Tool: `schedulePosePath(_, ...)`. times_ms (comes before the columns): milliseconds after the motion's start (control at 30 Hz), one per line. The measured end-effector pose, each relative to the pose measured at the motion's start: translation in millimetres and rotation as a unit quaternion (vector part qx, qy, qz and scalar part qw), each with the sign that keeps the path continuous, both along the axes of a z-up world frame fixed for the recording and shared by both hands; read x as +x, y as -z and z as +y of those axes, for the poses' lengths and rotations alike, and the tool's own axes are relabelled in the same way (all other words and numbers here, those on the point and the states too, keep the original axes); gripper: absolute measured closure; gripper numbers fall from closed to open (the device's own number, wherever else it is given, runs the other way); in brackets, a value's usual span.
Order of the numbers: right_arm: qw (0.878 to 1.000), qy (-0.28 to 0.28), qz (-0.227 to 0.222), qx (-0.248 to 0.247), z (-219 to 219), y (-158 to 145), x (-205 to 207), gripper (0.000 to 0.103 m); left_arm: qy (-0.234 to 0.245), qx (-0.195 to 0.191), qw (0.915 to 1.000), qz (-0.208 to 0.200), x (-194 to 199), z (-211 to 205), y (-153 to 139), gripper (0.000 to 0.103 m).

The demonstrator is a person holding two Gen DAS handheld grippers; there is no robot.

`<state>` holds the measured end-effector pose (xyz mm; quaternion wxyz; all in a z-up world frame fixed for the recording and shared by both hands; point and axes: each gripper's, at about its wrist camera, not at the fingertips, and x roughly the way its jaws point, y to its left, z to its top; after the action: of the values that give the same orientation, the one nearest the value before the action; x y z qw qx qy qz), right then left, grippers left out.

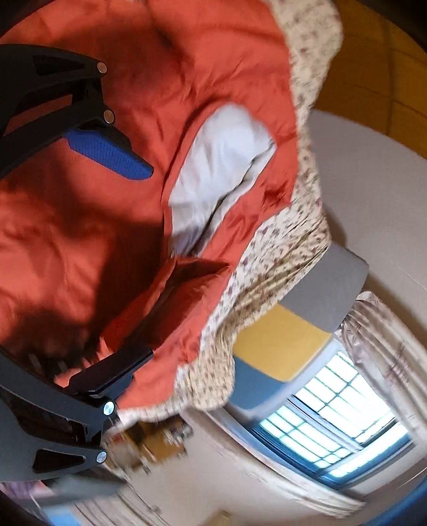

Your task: Fold large clothes

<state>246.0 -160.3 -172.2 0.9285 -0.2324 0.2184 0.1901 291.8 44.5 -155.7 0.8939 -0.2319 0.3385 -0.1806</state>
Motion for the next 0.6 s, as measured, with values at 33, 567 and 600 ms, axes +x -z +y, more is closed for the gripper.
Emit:
schedulePosePath(33,1.0,-0.007,0.001,0.0,-0.3,-3.8,-2.4,0.039,-0.002,-0.01,0.9999,0.013,5.3,-1.3,2.9,0.003)
schedulePosePath(567,0.904,0.301,0.066,0.296,-171.5,-39.7,30.4,0.07,0.066,0.021,0.9924,0.101,46.5,-60.8,25.2,0.069)
schedulePosePath(600,0.907,0.3,0.063,0.289,-170.0,-40.7,35.4,0.07,0.063,0.031,0.9935,0.09,45.3,-62.7,20.7,0.072)
